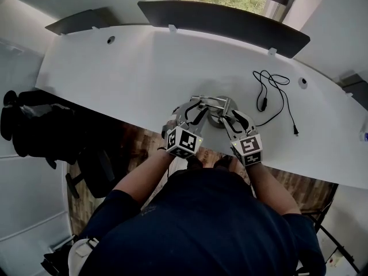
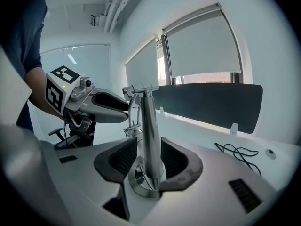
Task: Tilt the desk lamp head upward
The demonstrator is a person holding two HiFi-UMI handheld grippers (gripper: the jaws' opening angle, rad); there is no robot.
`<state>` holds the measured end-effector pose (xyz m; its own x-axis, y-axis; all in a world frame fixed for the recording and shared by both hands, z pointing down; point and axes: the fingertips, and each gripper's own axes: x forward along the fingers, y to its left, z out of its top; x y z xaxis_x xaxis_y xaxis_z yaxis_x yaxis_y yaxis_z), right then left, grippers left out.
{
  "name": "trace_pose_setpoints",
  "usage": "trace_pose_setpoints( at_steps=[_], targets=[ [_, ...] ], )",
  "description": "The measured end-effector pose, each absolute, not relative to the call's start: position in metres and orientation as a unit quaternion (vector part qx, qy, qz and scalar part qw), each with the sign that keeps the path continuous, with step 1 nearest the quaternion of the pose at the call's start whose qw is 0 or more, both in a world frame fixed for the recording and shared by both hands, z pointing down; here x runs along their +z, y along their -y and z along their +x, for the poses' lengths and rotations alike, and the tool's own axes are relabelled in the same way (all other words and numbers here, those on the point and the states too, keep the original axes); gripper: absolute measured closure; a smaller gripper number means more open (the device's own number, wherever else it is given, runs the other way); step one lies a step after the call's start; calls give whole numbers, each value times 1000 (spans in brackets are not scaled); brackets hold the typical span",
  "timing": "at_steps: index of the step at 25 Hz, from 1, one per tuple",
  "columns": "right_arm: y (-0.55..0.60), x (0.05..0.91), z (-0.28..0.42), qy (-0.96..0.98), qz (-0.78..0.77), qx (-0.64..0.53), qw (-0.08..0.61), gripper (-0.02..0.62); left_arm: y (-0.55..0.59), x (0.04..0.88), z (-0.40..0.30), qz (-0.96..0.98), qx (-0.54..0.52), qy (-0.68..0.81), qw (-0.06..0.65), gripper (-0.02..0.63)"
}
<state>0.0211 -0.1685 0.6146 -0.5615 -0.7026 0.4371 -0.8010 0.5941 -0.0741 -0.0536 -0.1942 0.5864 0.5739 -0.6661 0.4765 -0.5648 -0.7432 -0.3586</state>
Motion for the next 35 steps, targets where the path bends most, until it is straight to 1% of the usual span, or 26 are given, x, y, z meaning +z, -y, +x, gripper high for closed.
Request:
trace_pose_setpoints(
  at_steps=[2, 5, 8, 17, 20, 23, 27, 35],
  targets=[
    [173, 620, 20, 871, 436, 129, 188, 431, 197, 595, -54, -879, -319, -343, 92, 455],
    [179, 629, 16, 869, 436, 118, 201, 418, 201, 607, -51, -874, -336, -334, 106, 436],
    [183, 640, 11, 866, 437, 114, 216, 414, 206, 613, -46, -872, -343, -328, 120, 436],
    [200, 652, 3, 855, 452, 110, 230, 413, 223, 625, -40, -865, -357, -325, 140, 436],
    [203, 652, 2, 853, 453, 112, 233, 414, 229, 629, -37, -862, -364, -316, 159, 436],
    [204, 654, 1, 851, 454, 113, 239, 422, 234, 635, -36, -855, -380, -308, 172, 437],
    [205, 655, 0, 849, 454, 124, 239, 422, 238, 635, -38, -849, -388, -310, 178, 497],
    [203, 655, -1, 852, 444, 146, 234, 423, 236, 634, -40, -840, -412, -298, 188, 499]
  ],
)
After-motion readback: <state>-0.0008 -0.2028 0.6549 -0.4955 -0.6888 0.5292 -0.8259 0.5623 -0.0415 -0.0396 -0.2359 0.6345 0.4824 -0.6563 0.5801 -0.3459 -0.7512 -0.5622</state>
